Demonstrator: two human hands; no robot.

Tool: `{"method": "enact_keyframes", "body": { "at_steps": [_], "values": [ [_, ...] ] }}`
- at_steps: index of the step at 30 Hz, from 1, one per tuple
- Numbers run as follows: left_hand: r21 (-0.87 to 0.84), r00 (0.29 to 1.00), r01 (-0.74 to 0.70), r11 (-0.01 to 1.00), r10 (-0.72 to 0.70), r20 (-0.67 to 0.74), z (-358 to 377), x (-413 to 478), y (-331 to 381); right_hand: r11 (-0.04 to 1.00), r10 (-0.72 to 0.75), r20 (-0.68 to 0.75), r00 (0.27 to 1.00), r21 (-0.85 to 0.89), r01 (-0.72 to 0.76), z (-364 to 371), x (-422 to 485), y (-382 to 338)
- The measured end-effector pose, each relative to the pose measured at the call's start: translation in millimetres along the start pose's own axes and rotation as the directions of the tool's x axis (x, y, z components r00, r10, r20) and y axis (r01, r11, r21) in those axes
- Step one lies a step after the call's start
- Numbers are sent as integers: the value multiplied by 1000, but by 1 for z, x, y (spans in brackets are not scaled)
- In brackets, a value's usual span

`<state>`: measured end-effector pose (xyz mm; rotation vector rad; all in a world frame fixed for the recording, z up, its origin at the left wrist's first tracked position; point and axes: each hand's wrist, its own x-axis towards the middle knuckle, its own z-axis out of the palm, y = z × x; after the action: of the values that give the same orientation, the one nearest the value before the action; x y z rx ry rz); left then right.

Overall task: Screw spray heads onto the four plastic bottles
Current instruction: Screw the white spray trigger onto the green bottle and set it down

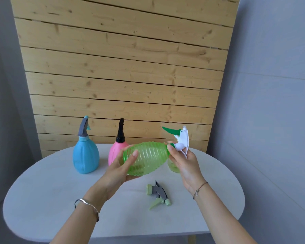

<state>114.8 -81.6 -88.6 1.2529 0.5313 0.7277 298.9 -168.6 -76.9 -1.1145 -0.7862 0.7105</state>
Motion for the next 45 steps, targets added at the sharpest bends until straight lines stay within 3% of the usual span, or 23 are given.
{"method": "enact_keyframes", "body": {
  "at_steps": [5, 8, 13, 19, 26, 31, 35, 45],
  "values": [
    [-220, 968, 238, 946, -251, -30, 7, 2, -4, 999, -39, 150, 988, 36, 34, 7, -2, -6],
    [-288, 945, 302, 909, -326, -38, 9, 2, -5, 998, -63, 124, 990, 31, 59, 10, -4, -5],
    [-246, 967, 216, 945, -242, -82, 18, 3, -11, 996, -77, -18, 997, 49, 78, 14, -1, -2],
    [-219, 983, 116, 969, -145, -117, 20, 6, -11, 995, -93, -91, 991, 21, 95, 19, 5, 1],
    [-310, 968, 211, 927, -243, -68, 14, 11, -14, 995, -80, -50, 996, -59, 77, 25, 25, 1],
    [47, 944, 243, 969, -225, -242, -3, 13, -8, 960, -216, -53, 975, -196, 202, 26, 48, -3],
    [265, 939, 262, 928, -181, -293, -13, 16, -9, 924, -248, -43, 968, -309, 224, 24, 64, 10],
    [334, 940, 291, 896, -204, -272, -21, 25, -13, 892, -214, -57, 975, -417, 171, 24, 84, 54]
  ]
}}
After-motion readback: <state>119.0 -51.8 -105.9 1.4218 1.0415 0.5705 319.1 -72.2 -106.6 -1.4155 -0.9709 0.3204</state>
